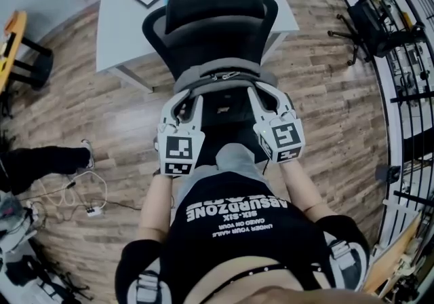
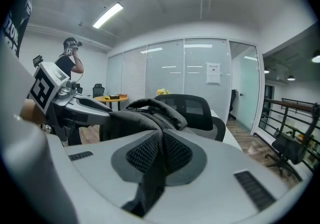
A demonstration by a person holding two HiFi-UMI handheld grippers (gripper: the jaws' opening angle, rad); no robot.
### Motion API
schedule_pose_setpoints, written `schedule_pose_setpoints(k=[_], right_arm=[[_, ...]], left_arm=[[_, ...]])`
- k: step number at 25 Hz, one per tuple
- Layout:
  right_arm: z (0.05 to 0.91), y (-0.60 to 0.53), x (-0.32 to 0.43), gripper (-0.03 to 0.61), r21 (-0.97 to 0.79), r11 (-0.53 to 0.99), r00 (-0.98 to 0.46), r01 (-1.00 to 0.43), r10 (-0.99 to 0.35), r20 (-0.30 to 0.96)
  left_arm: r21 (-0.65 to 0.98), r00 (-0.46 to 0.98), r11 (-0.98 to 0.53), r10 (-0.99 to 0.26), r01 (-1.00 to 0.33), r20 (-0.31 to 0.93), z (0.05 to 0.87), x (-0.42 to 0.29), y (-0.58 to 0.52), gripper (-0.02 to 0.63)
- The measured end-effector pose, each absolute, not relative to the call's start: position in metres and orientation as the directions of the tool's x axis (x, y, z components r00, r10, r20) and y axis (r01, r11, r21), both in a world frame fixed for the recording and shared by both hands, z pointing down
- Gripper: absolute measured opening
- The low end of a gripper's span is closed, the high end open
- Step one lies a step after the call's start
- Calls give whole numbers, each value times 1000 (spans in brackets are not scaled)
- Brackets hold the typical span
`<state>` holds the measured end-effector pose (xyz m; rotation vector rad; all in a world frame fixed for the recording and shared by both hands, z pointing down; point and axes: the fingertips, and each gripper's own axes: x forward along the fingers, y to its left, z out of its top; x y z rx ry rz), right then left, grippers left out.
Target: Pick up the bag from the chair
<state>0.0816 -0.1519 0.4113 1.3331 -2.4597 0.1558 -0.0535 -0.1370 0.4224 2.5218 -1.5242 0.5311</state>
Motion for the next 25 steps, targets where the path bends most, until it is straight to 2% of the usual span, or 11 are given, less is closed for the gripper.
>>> schedule_pose_setpoints(k=[11, 25], right_arm=[[369, -138, 77, 46, -7, 551, -530, -834, -799, 284], [345, -127, 80, 44, -3, 557, -540, -830, -804, 250]], left_arm=[[-58, 425, -462, -852, -885, 305, 376, -59, -121, 91], [-48, 443, -472, -855, -881, 270, 350, -55, -109, 89]])
